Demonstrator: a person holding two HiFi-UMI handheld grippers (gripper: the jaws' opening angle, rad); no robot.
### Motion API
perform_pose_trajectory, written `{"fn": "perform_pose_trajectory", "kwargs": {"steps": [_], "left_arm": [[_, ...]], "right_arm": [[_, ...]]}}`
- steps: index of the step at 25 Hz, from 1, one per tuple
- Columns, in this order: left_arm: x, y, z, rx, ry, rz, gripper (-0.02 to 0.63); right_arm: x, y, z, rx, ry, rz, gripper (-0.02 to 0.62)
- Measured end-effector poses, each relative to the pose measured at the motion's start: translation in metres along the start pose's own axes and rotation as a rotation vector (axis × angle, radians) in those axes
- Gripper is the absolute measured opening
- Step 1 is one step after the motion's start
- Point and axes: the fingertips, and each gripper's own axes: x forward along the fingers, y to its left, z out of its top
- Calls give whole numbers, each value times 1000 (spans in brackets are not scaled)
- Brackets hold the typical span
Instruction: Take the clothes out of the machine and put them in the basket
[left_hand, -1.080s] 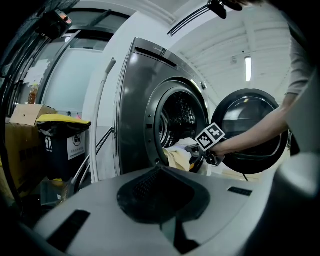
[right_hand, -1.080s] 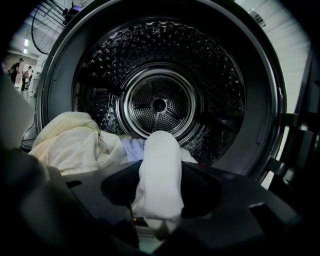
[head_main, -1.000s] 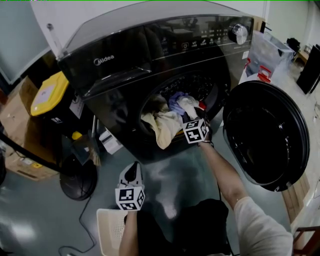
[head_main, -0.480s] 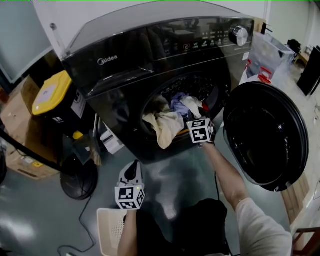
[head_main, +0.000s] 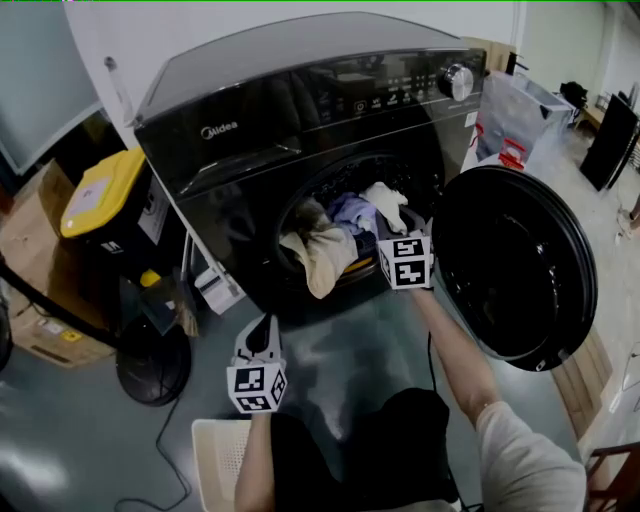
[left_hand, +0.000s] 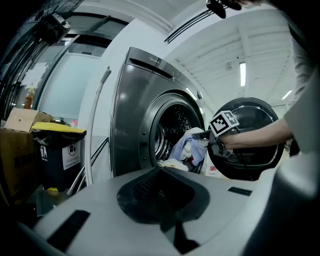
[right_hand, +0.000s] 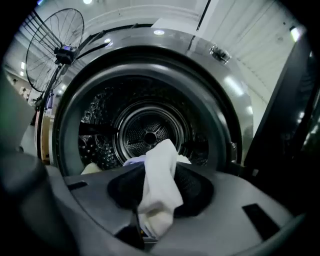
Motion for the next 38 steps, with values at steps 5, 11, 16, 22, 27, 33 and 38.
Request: {"fn": "perform_pose_trajectory", "kwargs": {"steps": [5,11,16,22,27,33,38], "left_arm": [[4,-8,12,-9,-24,-30,20],[12,-32,22,-11,-32,-86,19],[15,-53,35,6,-49,-138,19],[10,-62,51,4,-71,-157,20],[7,-73,69,9,-88,-175,19],[7,-90,85,26,-107,-220,19],[20,-126,92,33,-113,-294,19]], "right_arm": [[-36,-9,38,3,-70,-18,135],[-81,-21,58,-28,-96,-52,135],[-121,-33,80,-38,-133,-78,135],[-164,-33,125,-76,-208,-80,135],[-190,-25,146,-80,-232,-61,135],[-225,-23,134,-71,-215,-84,135],[-267,-51,131,-66,-217,-160,135]]}}
